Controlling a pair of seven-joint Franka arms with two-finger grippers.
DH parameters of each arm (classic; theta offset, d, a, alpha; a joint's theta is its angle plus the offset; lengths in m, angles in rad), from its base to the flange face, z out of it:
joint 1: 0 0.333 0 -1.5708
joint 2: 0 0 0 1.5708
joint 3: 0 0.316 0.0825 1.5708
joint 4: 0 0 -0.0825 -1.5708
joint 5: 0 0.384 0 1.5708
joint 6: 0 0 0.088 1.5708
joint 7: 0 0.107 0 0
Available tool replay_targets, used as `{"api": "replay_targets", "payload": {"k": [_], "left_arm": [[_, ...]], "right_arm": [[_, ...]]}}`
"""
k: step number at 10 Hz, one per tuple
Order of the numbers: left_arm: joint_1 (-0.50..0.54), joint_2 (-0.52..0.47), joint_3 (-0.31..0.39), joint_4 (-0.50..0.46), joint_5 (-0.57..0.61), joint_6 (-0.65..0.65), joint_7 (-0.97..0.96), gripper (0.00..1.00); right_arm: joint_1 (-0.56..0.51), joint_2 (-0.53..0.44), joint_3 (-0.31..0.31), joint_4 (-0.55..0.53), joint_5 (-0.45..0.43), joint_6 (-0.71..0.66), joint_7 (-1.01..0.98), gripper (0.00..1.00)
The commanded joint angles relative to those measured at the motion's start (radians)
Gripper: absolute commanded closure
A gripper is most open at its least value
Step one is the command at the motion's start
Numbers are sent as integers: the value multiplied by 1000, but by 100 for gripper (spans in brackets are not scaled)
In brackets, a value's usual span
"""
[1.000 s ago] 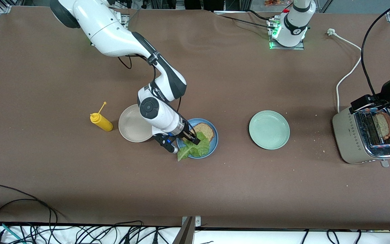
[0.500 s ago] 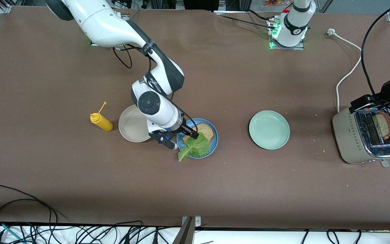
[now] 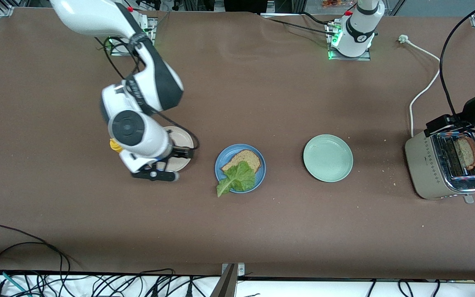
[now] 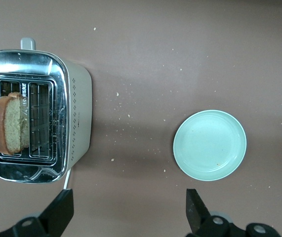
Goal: Make sandwich in blue plate with both arms
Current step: 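Open the right gripper and withdraw it from the sandwich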
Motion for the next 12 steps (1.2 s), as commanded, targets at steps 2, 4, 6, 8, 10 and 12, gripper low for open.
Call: {"api": "replay_targets", "payload": {"k": [2,4,6,8,10,12], "left_arm": [[9,2,-7,13,30,-32,38,0],[9,2,-7,11,30,-34,42,0],[8,1,-9,14,30,-46,37,0],[9,2,-9,14,23,-49,38,0],[11,4,-9,14,23,-49,42,0],[11,4,-9,14,23,-49,42,0]], "right_arm": [[4,-197,-188,-187,-17,-75,-387,0],[-1,-260,-284,-282,-6,-56,-606,0],[-88,-358,-282,-436,-3,32,-736,0],[-203,-441,-279,-615,15,168,-986,0],[-310,-439,-279,-676,149,196,-1240,0],[-394,-387,-279,-695,297,202,-1502,0]]}}
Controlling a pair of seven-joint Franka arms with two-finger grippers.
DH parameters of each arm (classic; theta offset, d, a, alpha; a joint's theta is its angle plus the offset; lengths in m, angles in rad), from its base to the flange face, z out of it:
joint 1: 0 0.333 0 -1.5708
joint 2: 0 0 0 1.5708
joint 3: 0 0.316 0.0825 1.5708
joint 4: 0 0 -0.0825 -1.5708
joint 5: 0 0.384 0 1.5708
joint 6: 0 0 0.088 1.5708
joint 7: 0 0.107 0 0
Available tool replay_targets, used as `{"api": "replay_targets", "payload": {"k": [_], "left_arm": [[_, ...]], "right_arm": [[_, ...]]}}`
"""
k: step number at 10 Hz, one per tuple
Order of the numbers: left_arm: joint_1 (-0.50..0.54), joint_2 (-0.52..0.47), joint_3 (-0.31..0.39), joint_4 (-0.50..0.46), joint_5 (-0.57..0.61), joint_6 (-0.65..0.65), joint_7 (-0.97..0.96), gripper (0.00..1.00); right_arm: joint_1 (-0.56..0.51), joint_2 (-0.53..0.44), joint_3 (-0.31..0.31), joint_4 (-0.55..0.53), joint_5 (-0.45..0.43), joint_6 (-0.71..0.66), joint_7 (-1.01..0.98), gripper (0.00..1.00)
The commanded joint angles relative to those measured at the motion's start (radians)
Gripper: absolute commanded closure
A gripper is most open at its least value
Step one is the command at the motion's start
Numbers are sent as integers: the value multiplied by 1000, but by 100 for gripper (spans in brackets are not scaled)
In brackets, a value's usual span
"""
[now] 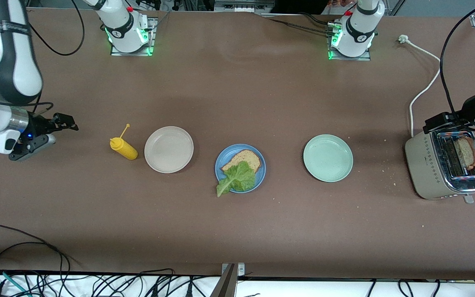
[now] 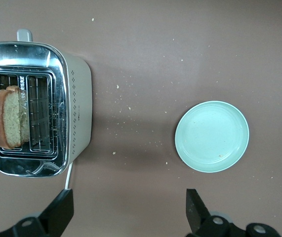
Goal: Make sandwich in blue plate with both arms
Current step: 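Open the right gripper and withdraw it from the sandwich, then reach the right gripper to the yellow mustard bottle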
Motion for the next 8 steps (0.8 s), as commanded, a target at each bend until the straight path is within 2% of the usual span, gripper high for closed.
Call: {"api": "replay_targets", "payload": {"k": [1,6,8], "left_arm": [[6,3,-7,14,23,-17,21,0],[6,4,-7,12,23,-17,20,0],[6,6,-7,12,23,-17,20,0]], "right_arm": [[-106,35,18,-61,190,38,-360,0],[-163,173,18,-58,469,35,-944,0],[-169,233,18,-56,623,23,-1148,0]]}}
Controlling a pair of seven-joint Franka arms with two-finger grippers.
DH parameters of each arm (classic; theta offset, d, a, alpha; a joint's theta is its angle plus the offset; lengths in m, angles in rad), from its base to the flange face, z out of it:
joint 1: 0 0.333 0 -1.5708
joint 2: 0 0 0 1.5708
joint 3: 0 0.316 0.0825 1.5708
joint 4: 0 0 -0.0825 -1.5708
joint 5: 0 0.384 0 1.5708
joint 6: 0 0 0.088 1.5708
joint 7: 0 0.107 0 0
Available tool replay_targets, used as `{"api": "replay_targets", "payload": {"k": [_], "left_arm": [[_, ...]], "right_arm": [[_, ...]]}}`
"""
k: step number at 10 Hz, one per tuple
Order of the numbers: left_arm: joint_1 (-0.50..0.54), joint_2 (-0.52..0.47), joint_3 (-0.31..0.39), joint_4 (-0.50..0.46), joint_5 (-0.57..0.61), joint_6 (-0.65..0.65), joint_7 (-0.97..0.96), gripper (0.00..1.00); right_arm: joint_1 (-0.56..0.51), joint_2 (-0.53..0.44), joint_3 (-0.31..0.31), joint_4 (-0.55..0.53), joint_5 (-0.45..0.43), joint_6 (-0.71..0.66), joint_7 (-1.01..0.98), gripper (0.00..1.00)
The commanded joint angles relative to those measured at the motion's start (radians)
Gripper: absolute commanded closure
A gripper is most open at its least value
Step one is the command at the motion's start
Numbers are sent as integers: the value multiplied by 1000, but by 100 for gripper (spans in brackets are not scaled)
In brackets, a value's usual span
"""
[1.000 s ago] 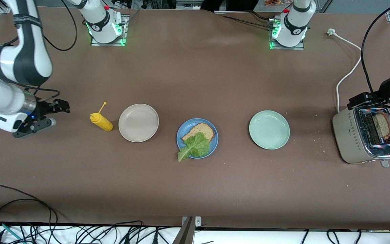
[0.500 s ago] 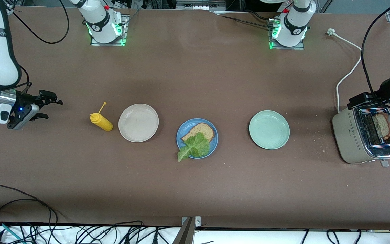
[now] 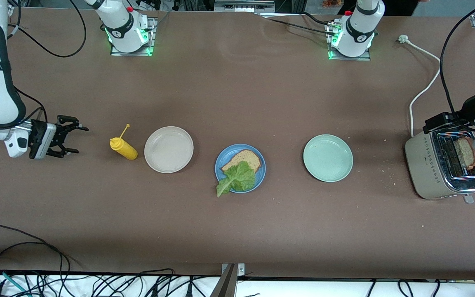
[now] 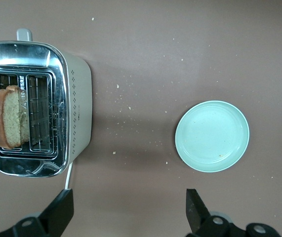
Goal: Make sandwich in blue plate with both arms
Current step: 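Reach the right gripper to the yellow mustard bottle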
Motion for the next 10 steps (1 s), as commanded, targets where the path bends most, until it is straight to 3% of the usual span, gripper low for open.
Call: {"api": "replay_targets", "payload": {"k": [1,4,10], "left_arm": [[5,5,-6,11,23,-16,19,0],[4,5,-6,12,23,-16,18,0],[-3,3,-11,12,23,-27,13,0]], "right_arm": [[-25,86,17,1,199,-19,-269,0],[-23,132,52,3,365,-91,-392,0],[-23,165,115,3,378,-140,-450,0]]}}
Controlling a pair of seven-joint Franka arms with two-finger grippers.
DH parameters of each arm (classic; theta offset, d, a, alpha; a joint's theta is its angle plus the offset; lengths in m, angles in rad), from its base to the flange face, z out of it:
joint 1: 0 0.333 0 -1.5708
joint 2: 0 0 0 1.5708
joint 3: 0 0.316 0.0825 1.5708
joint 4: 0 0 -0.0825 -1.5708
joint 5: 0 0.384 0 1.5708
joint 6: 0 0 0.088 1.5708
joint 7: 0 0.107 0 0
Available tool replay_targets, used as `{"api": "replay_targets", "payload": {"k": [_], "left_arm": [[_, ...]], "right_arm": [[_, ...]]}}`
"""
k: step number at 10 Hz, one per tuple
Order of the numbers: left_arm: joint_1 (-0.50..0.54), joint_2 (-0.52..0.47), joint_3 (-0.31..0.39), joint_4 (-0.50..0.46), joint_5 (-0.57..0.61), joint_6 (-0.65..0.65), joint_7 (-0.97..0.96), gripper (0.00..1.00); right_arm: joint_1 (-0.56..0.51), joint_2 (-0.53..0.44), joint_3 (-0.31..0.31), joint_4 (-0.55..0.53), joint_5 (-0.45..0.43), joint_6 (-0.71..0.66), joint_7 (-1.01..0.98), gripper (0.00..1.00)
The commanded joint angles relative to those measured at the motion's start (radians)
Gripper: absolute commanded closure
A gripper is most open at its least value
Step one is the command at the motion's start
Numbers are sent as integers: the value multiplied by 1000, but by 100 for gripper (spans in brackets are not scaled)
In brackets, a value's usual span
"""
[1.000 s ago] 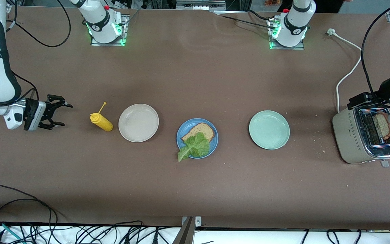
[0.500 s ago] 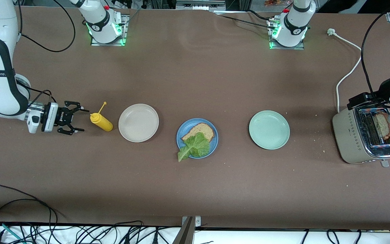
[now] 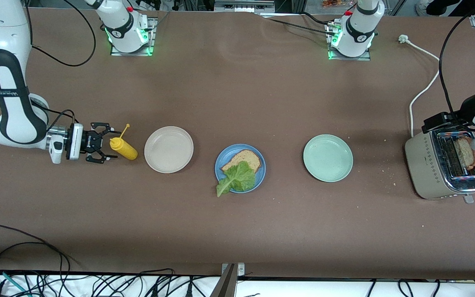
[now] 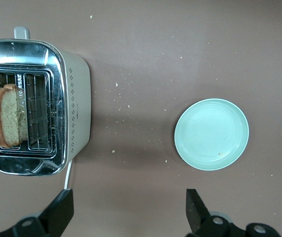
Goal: Make sandwich in blue plate with both arms
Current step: 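Grasp and lift the mustard bottle with the right gripper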
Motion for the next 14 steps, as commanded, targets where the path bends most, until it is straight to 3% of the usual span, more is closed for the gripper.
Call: {"api": "replay_targets", "payload": {"k": [1,3,4,5,6,8,10,14], "left_arm": [[0,2,-7,12,23,-20,15,0],[0,4,-7,12,23,-19,16,0],[1,4,-7,12,23,-19,18,0],[1,4,-7,12,23,-19,18,0],[0,7,-7,12,24,-19,18,0],[0,8,-7,12,23,-20,16,0],[1,10,-7,12,23,-19,18,0],[-2,11,-6,12,24,-19,16,0]], "right_arm": [[-15,21,32,7,53,-25,-63,0],[-15,31,35,9,73,-24,-82,6],[-12,34,35,10,76,-24,-82,40],[-10,34,35,10,76,-21,-79,66],[-10,37,35,10,76,-21,-66,80],[-10,37,53,42,63,-21,-40,93],[-10,28,58,62,-3,-25,181,98],[-7,3,154,231,-360,-36,598,100]]}}
